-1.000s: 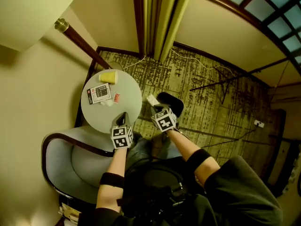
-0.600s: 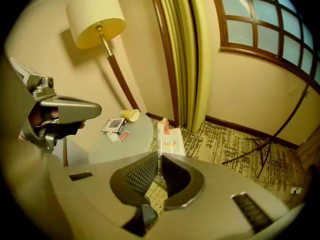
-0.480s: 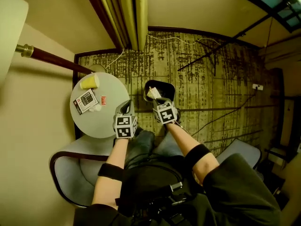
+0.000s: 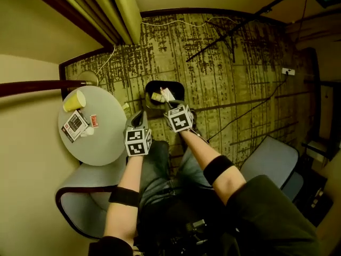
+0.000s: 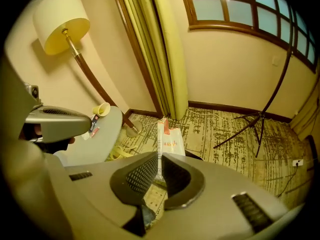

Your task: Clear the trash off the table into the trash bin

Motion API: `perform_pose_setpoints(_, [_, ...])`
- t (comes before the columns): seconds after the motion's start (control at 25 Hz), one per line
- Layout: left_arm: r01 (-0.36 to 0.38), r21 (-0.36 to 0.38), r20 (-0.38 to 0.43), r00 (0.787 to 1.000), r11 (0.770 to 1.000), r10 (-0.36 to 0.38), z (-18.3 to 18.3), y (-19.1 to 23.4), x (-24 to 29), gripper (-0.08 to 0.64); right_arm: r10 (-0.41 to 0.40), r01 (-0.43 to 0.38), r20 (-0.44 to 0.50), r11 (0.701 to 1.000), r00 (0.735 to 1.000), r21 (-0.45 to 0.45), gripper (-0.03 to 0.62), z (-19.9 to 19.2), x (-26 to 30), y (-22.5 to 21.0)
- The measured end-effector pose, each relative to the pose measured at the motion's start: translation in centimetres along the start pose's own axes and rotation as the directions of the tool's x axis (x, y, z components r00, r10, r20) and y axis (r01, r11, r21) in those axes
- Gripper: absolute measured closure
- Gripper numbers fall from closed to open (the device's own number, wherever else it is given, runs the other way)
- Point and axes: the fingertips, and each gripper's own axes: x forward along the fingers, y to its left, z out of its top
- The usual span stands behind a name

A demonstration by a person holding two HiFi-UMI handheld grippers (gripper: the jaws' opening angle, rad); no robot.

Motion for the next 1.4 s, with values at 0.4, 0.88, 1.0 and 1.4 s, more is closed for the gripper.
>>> perform_pose_setpoints(0.4, [0.042,-0.024,-0.1,0.994,0.999,-0.044,-6.4,-1.6,15.2,0.56,-0.012,0.019,-0.057,0.993,0.998,0.118,0.548,-7.2,11.8,-8.9])
perform_pose_setpoints(0.88, [0.039,-0.02,-0.152,0.988,0.999,-0.042,-15.2,0.6,28.5,0.56,0.01,0.008,-0.119,0.989,0.993,0.148,0.538,-15.0,26.2,-13.0])
perform_pose_setpoints(1.0, [0.037,-0.018,-0.157,0.987,0.999,-0.04,-16.5,1.5,30.3,0.56,0.016,0.003,-0.131,0.989,0.991,0.146,0.534,-15.9,28.8,-13.2])
perform_pose_setpoints(1.4, [0.032,-0.017,-0.178,0.983,0.999,-0.035,-18.1,2.5,32.4,0.56,-0.012,0.035,-0.172,0.991,0.985,0.129,0.454,-17.1,31.4,-15.0])
